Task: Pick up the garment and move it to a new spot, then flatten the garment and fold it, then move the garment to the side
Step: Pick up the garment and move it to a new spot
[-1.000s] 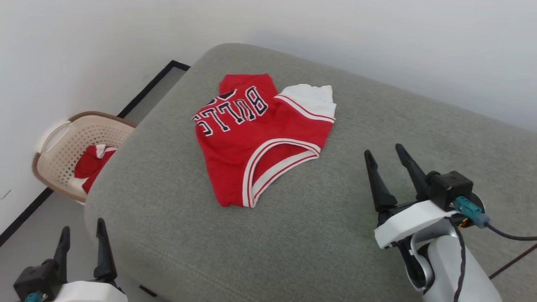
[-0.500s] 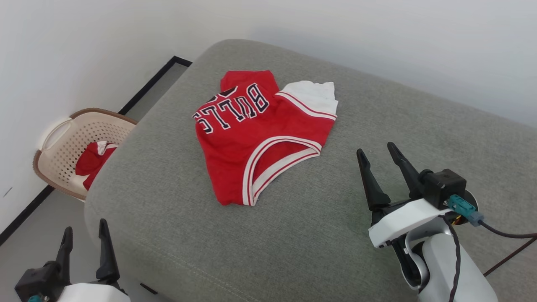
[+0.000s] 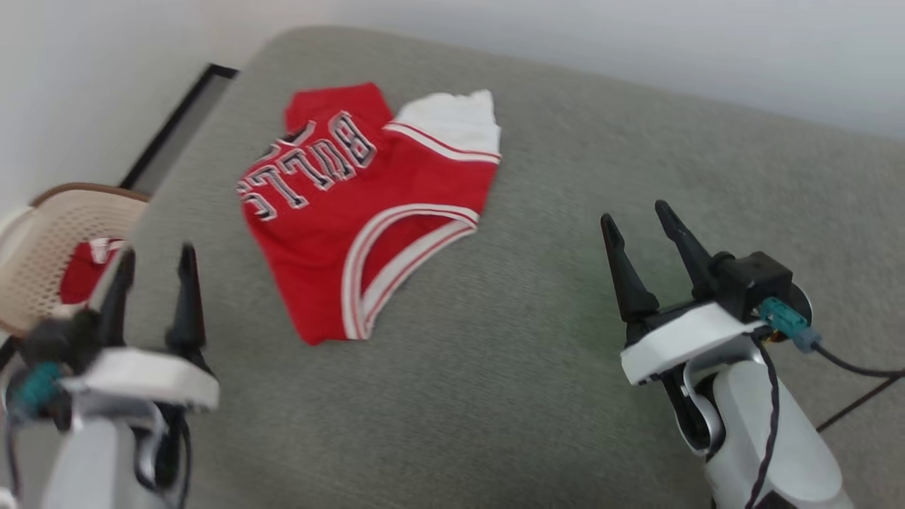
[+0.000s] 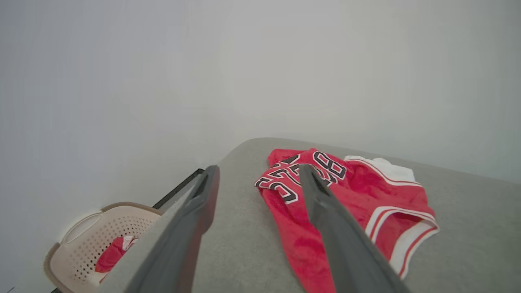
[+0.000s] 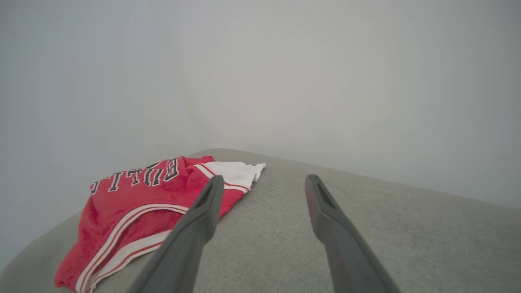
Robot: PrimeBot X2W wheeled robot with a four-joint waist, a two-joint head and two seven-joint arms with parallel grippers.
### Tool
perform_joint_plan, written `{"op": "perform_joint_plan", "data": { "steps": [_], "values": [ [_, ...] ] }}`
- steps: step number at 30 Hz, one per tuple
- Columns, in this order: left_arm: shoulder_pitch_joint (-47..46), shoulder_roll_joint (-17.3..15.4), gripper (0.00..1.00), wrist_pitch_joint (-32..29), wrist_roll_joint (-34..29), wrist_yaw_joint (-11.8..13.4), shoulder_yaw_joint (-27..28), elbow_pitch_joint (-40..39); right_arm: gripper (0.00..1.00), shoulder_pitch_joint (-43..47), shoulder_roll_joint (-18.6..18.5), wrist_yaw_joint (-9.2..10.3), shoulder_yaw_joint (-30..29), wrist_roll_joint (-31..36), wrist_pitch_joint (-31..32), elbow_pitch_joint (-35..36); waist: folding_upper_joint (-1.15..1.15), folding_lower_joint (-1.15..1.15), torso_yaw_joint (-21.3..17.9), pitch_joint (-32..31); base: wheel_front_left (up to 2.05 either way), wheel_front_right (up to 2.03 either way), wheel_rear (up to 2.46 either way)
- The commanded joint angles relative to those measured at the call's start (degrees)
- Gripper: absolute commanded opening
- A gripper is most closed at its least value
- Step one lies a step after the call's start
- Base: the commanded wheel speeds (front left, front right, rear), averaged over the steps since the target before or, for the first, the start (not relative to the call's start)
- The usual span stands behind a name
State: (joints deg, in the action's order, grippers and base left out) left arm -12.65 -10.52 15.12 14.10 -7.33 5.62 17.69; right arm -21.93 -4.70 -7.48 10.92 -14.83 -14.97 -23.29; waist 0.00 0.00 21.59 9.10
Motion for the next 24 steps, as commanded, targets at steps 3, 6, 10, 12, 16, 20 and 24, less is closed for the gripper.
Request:
{"op": "perform_joint_plan", "data": {
  "steps": [3, 6, 10, 12, 16, 20, 24],
  "values": [
    [-6.9, -5.6, 1.00, 0.0, 6.6, -0.2, -3.6, 5.4, 1.00, -2.0, 0.2, -0.02, -0.3, 1.0, -0.3, 0.3, 0.00, 0.00, -5.8, 5.6, 0.00, 0.00, 0.00],
    [-12.0, -10.5, 1.00, -1.2, 13.3, -0.2, -6.9, 10.3, 1.00, -3.1, 0.4, -0.02, -0.4, 1.4, -0.3, 0.8, 0.00, 0.00, -8.5, 7.9, 0.00, 0.00, 0.00],
    [-16.6, -17.7, 1.00, -9.8, 23.2, -0.2, -13.9, 16.1, 1.00, -3.5, 0.7, -0.02, -0.9, 1.7, -0.3, 1.5, 0.00, 0.00, -11.4, 9.5, 0.00, 0.00, 0.00],
    [-18.6, -22.4, 1.00, -19.3, 32.1, -0.2, -18.8, 18.2, 1.00, -3.2, 1.0, -0.02, -1.5, 1.8, -0.3, 1.9, 0.00, 0.00, -12.9, 10.0, 0.00, 0.00, 0.00],
    [-19.9, -27.4, 1.00, -30.5, 42.8, -0.2, -23.7, 18.1, 1.00, -3.4, 1.3, -0.02, -1.6, 1.9, -0.3, 2.4, 0.00, 0.00, -14.4, 10.9, 0.00, 0.00, 0.00],
    [-21.2, -30.1, 1.00, -38.0, 50.3, -0.2, -27.3, 16.3, 1.00, -4.4, 1.4, -0.02, -1.6, 2.1, -0.3, 3.2, 0.00, 0.00, -15.7, 13.0, 0.00, 0.00, 0.00],
    [-23.3, -31.0, 1.00, -40.3, 55.1, -0.2, -29.8, 15.4, 1.00, -5.6, 1.6, -0.03, -1.2, 2.8, -0.3, 3.9, 0.00, 0.00, -16.8, 16.2, 0.00, 0.00, 0.00]
  ]
}}
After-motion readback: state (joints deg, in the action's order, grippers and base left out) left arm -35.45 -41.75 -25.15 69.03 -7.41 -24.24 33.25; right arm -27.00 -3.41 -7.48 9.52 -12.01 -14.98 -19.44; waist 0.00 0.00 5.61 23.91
